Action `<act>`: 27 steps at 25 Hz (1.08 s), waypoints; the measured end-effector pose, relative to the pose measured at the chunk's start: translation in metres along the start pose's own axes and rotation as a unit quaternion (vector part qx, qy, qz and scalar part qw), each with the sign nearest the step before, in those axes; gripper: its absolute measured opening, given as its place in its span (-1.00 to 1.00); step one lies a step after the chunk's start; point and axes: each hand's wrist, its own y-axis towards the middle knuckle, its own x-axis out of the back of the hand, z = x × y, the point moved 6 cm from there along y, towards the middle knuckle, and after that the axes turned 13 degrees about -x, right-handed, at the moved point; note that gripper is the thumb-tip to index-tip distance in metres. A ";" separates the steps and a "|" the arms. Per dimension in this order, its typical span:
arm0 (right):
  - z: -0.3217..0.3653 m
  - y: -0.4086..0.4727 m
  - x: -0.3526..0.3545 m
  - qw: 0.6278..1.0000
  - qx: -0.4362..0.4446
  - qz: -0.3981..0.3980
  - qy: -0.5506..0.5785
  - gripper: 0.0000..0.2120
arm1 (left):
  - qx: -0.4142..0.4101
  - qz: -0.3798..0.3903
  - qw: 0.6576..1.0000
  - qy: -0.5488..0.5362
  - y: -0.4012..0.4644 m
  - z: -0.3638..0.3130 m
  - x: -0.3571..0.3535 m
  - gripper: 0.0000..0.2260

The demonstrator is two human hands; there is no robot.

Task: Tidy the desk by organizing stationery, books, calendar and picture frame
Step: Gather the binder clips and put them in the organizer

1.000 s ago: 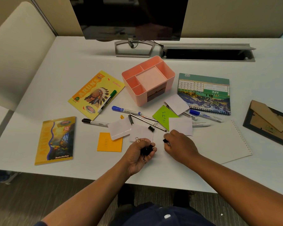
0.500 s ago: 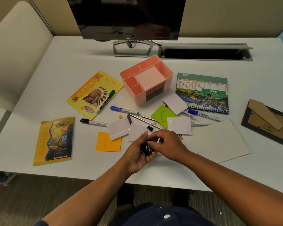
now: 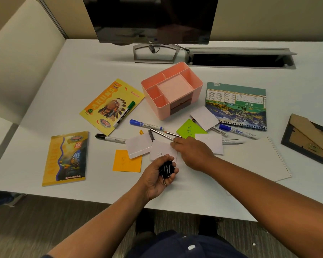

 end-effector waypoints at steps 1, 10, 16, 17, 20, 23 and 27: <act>0.004 0.001 0.001 1.000 0.016 -0.003 -0.025 -0.45 | -0.002 0.000 1.000 0.000 0.000 0.000 0.001 -0.80; 0.013 -0.004 -0.001 0.990 0.097 -0.078 -0.069 -0.78 | -0.005 0.001 1.000 0.004 0.002 -0.001 0.004 -0.80; -0.006 -0.007 0.008 0.979 -0.090 -0.048 0.174 -0.83 | -0.012 -0.006 1.000 0.003 0.002 -0.001 0.003 -0.79; -0.010 -0.010 0.014 0.953 -0.132 -0.047 0.267 -0.80 | -0.014 -0.005 1.000 0.004 0.003 -0.002 0.002 -0.78; -0.003 -0.025 0.028 0.886 -0.156 -0.015 0.437 -0.72 | -0.016 -0.003 1.000 -0.010 0.005 -0.005 -0.005 -0.73; 0.019 -0.041 0.042 0.912 -0.101 0.003 0.397 -0.71 | -0.013 0.014 0.999 -0.047 0.005 -0.008 -0.015 -0.62; 0.034 -0.049 0.046 0.964 -0.030 -0.039 0.263 -0.65 | -0.016 0.019 0.999 -0.043 0.007 -0.014 -0.028 -0.67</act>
